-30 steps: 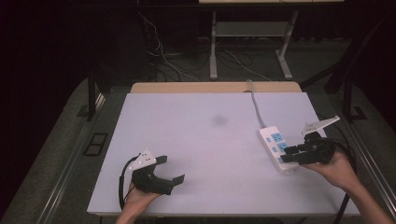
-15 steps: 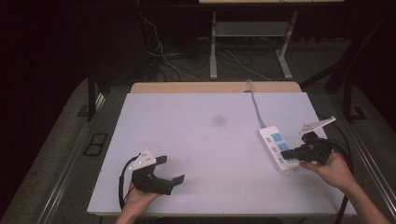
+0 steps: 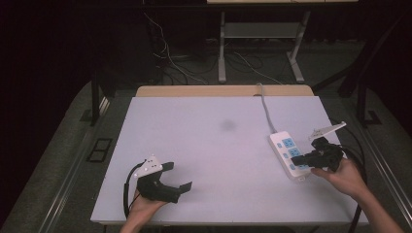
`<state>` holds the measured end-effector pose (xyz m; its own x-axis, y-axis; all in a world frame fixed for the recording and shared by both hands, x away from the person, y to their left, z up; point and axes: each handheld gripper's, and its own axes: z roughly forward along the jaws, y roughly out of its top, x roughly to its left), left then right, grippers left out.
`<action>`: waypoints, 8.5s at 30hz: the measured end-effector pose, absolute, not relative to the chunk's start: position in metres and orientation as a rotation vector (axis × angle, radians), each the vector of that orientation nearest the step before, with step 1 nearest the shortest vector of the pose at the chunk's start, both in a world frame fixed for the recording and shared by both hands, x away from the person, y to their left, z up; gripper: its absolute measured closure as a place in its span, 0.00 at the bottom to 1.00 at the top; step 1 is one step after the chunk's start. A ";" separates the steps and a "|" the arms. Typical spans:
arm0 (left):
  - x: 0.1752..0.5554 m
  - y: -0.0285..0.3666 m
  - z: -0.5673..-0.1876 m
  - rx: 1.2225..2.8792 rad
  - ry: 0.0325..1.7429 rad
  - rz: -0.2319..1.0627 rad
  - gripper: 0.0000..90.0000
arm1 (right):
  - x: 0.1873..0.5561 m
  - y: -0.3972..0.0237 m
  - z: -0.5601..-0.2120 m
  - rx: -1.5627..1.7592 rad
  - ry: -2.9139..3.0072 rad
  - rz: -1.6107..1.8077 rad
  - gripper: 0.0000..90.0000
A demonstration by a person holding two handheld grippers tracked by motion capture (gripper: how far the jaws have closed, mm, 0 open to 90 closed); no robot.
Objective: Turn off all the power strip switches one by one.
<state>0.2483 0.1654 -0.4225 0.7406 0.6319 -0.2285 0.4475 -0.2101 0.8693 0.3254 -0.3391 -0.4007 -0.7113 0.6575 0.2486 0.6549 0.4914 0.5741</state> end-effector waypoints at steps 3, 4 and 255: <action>0.248 0.166 -0.422 1.849 0.838 0.211 0.00 | 0.326 -0.338 -0.403 1.194 2.710 1.036 1.00; 0.248 0.166 -0.422 1.849 0.839 0.211 0.00 | 0.326 -0.339 -0.406 1.202 2.710 1.037 1.00; 0.250 0.171 -0.424 1.851 0.842 0.208 0.00 | 0.366 -0.319 -0.399 1.121 2.702 1.043 1.00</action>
